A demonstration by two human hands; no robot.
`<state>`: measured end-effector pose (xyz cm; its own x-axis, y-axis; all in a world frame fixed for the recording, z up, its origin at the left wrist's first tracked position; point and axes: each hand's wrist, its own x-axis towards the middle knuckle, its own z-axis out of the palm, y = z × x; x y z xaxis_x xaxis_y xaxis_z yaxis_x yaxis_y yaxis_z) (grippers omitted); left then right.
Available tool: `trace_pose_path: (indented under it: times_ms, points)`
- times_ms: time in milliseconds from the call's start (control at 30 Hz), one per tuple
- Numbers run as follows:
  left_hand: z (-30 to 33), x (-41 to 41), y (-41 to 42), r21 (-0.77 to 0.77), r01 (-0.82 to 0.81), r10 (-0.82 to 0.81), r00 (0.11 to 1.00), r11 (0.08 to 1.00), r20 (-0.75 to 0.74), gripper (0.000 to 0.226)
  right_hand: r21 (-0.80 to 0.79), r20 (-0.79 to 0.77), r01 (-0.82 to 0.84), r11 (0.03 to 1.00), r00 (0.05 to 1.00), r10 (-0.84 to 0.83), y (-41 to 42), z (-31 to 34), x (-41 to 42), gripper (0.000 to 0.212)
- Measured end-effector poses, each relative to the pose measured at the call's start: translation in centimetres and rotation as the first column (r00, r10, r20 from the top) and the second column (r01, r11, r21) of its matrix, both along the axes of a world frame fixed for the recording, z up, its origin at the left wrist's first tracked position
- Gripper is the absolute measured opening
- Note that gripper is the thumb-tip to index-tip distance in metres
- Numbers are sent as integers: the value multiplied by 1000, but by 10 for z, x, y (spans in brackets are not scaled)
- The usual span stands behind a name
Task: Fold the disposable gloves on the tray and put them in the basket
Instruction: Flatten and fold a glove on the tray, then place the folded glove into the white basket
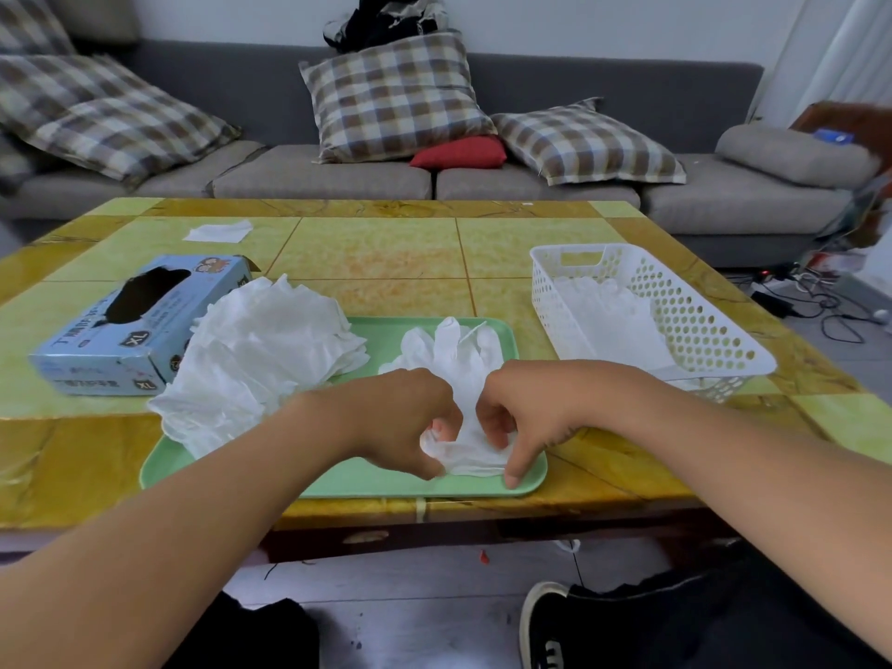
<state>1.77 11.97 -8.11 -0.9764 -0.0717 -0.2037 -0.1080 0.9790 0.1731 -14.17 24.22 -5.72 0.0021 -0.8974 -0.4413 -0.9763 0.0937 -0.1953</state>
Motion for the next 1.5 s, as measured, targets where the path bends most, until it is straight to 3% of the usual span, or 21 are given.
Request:
trace_pose_path:
  times_ms: [133,233,267,333,400,467,533,600,667,733,800,900,1067,1167,1300,1400,1500]
  points:
    - [-1,4,2,-105,34,-38,999,994,-36,27,-22,-63,-50,999,997,48,0,-7,9,20]
    - [-3,6,3,-112,22,-30,997,993,-73,45,-73,-50,-81,994,996,77,-3,-3,8,12]
    - [-2,6,1,-104,2,-13,995,995,-103,55,-124,7,-68,990,998,69,-4,3,3,11]
    - [2,6,-4,-19,-43,38,973,999,-228,62,-242,269,64,968,963,4,-7,18,-8,2]
    - [11,7,-9,163,-44,113,889,986,-443,48,-294,602,281,913,797,-52,-8,34,-14,5]
    - [26,6,-11,414,-21,298,729,910,-617,26,-234,855,462,855,517,-45,-11,43,-15,4]
    - [46,3,-9,723,75,536,620,687,-573,10,-115,976,553,825,215,-9,-15,53,-16,4]
    - [61,-2,-10,871,151,684,563,468,-465,19,-9,1000,571,821,-14,21,-19,63,-16,26]
    - [71,-8,-12,928,160,786,496,335,-369,30,69,989,566,821,-146,18,-25,69,-14,50]
    - [79,-14,-12,961,128,857,435,247,-278,25,116,979,562,819,-204,1,-30,69,-11,60]
    - [81,-16,-11,976,65,903,371,208,-217,17,110,985,569,815,-172,-13,-30,65,-8,68]
    - [81,-17,-12,975,41,918,331,218,-219,21,24,999,615,788,-39,0,-26,60,0,53]
    - [88,-21,-4,935,28,863,375,354,-338,20,-25,999,798,602,-5,48,-23,66,-3,34]
    - [100,-29,2,911,81,817,416,403,-399,21,-92,995,821,563,49,91,-15,86,-13,32]
    - [127,-57,22,905,278,762,491,321,-421,26,-195,977,843,501,124,171,11,125,-37,22]
    - [143,-84,35,897,301,766,474,323,-435,20,-252,965,870,425,190,182,30,146,-55,28]
    - [154,-121,49,915,283,748,531,288,-399,17,-275,961,899,340,248,122,58,158,-83,33]
